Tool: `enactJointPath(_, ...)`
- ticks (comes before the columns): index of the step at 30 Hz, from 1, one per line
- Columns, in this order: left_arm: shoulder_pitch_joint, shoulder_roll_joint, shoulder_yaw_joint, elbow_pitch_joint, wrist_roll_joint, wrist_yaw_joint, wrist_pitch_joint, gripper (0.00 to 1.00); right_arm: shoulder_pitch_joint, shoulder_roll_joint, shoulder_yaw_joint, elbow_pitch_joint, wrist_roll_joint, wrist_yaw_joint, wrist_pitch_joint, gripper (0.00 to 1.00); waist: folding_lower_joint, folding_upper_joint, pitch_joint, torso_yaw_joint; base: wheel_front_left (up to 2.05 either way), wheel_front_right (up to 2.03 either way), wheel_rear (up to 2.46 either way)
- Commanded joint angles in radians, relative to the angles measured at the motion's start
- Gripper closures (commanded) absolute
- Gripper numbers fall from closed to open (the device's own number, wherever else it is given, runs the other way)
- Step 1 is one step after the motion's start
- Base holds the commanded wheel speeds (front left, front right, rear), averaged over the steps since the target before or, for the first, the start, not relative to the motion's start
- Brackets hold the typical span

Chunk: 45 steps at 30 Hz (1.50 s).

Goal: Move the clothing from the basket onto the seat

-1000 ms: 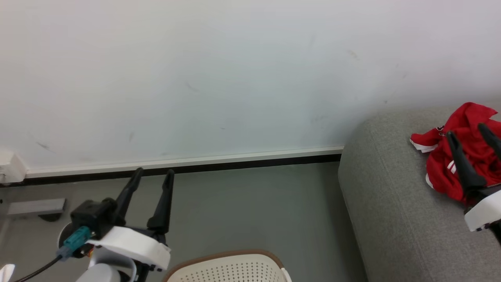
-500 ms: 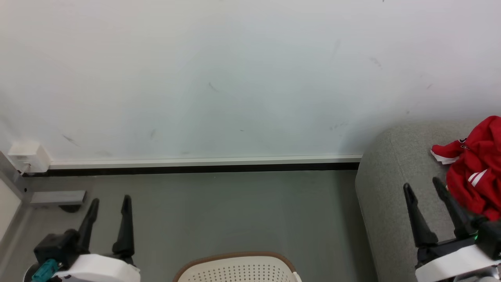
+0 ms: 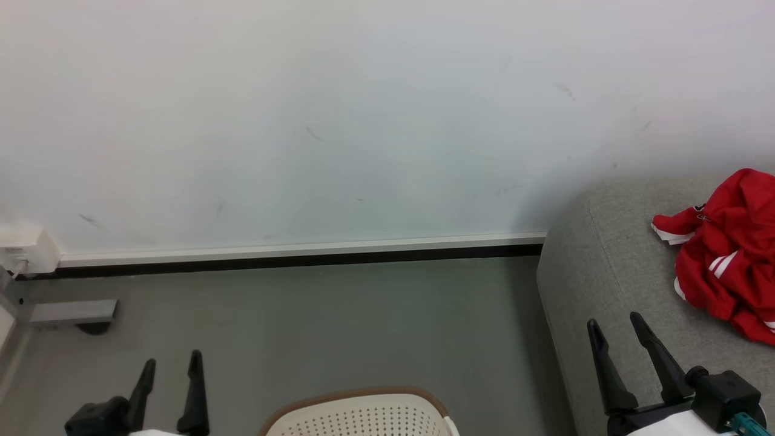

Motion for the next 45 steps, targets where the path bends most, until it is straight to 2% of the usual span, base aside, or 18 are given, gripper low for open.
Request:
enactJointPath(1, 0.016, -0.014, 0.015, 0.007, 0.029, -0.008, 0.0, 0.0, 0.006, 0.004, 0.002, -0.006, -0.011, -0.002, -0.004, 0.0, 0.0, -0.0001, 0.001, -0.003, 0.0, 0.0, 0.0)
enactJointPath(10, 0.022, -0.072, 0.076, 0.038, 0.097, -0.055, 0.0, 0.0, -0.002, 0.003, 0.013, -0.008, -0.019, -0.002, -0.004, 0.0, 0.0, -0.0001, -0.01, -0.002, 0.0, 0.0, 0.0)
enactJointPath(18, 0.013, -0.101, 0.118, 0.05, 0.146, -0.089, 0.0, 0.0, -0.002, 0.0, 0.015, -0.003, -0.019, -0.002, -0.004, 0.0, 0.0, -0.0001, -0.015, 0.002, 0.0, 0.0, 0.0)
enactJointPath(45, -0.005, -0.154, 0.198, 0.081, 0.219, -0.155, 0.0, 0.0, -0.003, 0.002, 0.026, 0.006, -0.004, -0.002, -0.004, 0.0, 0.0, -0.0001, -0.023, -0.001, 0.0, 0.0, 0.0)
